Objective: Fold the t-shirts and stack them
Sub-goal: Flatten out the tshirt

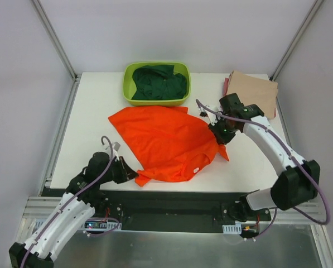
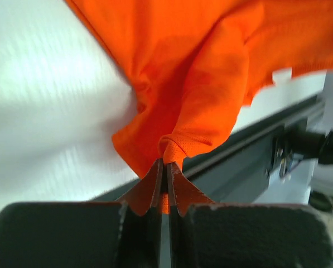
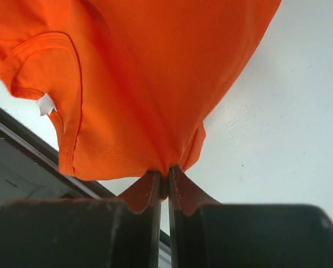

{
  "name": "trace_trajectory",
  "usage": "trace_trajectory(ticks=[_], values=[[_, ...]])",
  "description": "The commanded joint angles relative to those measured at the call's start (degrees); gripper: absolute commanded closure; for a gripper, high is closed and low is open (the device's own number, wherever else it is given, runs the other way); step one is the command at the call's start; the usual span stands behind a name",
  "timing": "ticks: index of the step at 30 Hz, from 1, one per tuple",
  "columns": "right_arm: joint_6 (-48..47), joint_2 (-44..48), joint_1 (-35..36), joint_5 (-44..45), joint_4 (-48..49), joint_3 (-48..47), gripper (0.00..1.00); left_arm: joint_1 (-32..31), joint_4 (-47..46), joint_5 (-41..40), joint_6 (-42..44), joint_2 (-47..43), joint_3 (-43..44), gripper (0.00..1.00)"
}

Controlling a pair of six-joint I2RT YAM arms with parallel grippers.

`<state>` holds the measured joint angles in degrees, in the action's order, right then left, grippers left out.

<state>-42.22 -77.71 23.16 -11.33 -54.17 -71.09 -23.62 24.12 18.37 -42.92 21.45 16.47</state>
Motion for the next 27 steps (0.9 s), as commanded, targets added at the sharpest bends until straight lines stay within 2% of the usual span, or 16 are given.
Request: trace_trajectory(ticks=[1,3,5,6,8,10,11,13,16,19,21,23,27], values=[[0.2,-6.4,-1.1,6.0,-5.2,-2.6,0.92,-9.6,-1.9,3.3,-10.0,1.8,-4.2,1.00],[0.8,-9.1,-1.4,6.8,-4.9,-2.2,0.91,-13.6,-2.4,1.8,-10.8,6.2,-3.7,1.00],[2.9,-11.0,-1.4,9.6,-3.2,-1.8,0.89,-18.1,-5.1,2.8,-10.1,11.1,-2.3,0.91],[4.3,-11.4,-1.6,11.0,-2.3,-1.9,0.84,-19.7,-6.4,3.3,-9.5,13.7,-0.9,0.82],[6.4,-11.8,-1.7,17.7,-0.4,-1.8,0.61,-22.9,-7.4,3.5,-7.5,17.6,2.5,0.58],[7.9,-11.1,-1.6,22.2,1.0,-1.8,0.45,-24.9,-7.6,3.9,-5.3,20.5,6.2,0.20],[8.7,-10.4,-1.7,23.4,1.3,-1.9,0.30,-25.4,-7.6,4.3,-3.8,21.4,7.9,0.01],[11.4,-8.9,-1.6,25.9,1.0,-2.6,0.06,-25.5,-7.5,3.9,-1.8,22.1,11.3,0.01],[16.2,-5.2,-1.4,32.1,-1.9,-3.3,0.04,-25.6,-6.8,0.0,1.9,22.0,16.0,0.01],[21.7,1.0,-0.8,34.2,-2.4,-2.6,0.04,-25.4,-3.4,-8.0,4.6,23.0,22.2,0.01],[28.3,7.3,-0.4,29.0,-1.8,-1.8,0.04,-24.8,-1.8,-16.8,6.0,24.3,25.4,0.01],[33.5,13.2,0.4,21.3,2.1,2.4,0.04,-21.1,-1.7,-22.5,7.5,27.5,28.3,0.01],[37.9,20.8,7.5,-5.0,16.7,12.2,0.04,-8.7,-3.4,-14.9,9.3,38.0,34.4,0.01]])
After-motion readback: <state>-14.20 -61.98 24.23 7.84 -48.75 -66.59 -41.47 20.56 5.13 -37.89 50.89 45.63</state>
